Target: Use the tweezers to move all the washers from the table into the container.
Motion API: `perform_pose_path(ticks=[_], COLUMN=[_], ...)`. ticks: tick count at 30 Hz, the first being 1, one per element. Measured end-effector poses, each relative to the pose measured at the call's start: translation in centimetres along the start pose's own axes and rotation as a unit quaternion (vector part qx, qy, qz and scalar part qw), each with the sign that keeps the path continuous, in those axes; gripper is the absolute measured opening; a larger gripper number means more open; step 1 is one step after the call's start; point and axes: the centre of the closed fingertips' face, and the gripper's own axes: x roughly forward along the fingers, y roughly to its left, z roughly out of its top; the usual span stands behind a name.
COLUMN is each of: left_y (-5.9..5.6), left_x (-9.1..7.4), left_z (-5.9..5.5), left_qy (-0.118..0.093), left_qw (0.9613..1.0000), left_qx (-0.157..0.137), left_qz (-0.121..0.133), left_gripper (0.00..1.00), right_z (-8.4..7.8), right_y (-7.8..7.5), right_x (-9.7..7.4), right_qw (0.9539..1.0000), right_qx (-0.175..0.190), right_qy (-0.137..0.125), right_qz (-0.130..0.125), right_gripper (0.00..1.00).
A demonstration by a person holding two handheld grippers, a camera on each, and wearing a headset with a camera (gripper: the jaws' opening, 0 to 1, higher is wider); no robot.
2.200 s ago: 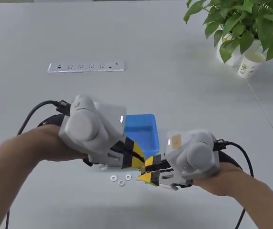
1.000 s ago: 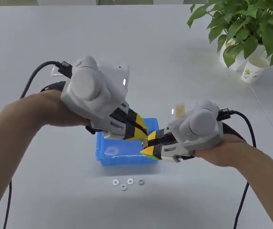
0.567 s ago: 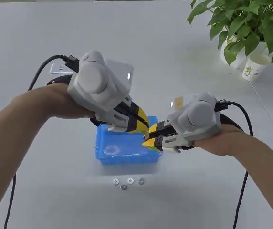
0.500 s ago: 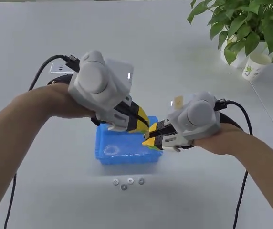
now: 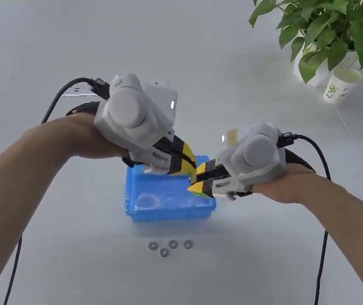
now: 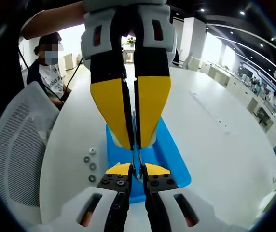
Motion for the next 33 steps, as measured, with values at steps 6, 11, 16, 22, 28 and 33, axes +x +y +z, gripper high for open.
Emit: perform_pose_path(ticks=[6, 11, 16, 22, 28, 33], left_y=[0.4, 0.7, 0.8, 0.9, 0.9, 1.1], left_x=[0.9, 1.4, 1.9, 2.3, 2.6, 2.6], left_z=[-0.9, -1.6, -2.2, -2.6, -2.7, -2.7], left_qy=[0.008, 0.012, 0.014, 0.016, 0.018, 0.018], left_qw=[1.0000, 0.9999, 0.9999, 0.9998, 0.9997, 0.9998], left_qx=[0.001, -0.003, -0.007, -0.009, -0.009, -0.010], left_qz=[-0.002, -0.005, -0.007, -0.007, -0.009, -0.008], left_gripper=[0.05, 0.06, 0.06, 0.06, 0.06, 0.06], right_z=[-0.9, -1.5, -2.0, -2.4, -2.7, -2.6], right_y=[-0.6, -0.7, -0.8, -0.9, -0.9, -1.0], right_x=[0.9, 1.6, 2.2, 2.5, 2.7, 2.8], right_qw=[1.0000, 0.9999, 0.9999, 0.9998, 0.9997, 0.9997], right_qx=[0.004, 0.008, 0.012, 0.014, 0.013, 0.014], right_qy=[0.002, 0.005, 0.008, 0.012, 0.015, 0.014], right_qz=[-0.001, 0.004, 0.009, 0.013, 0.013, 0.013], right_gripper=[0.10, 0.10, 0.10, 0.11, 0.11, 0.11])
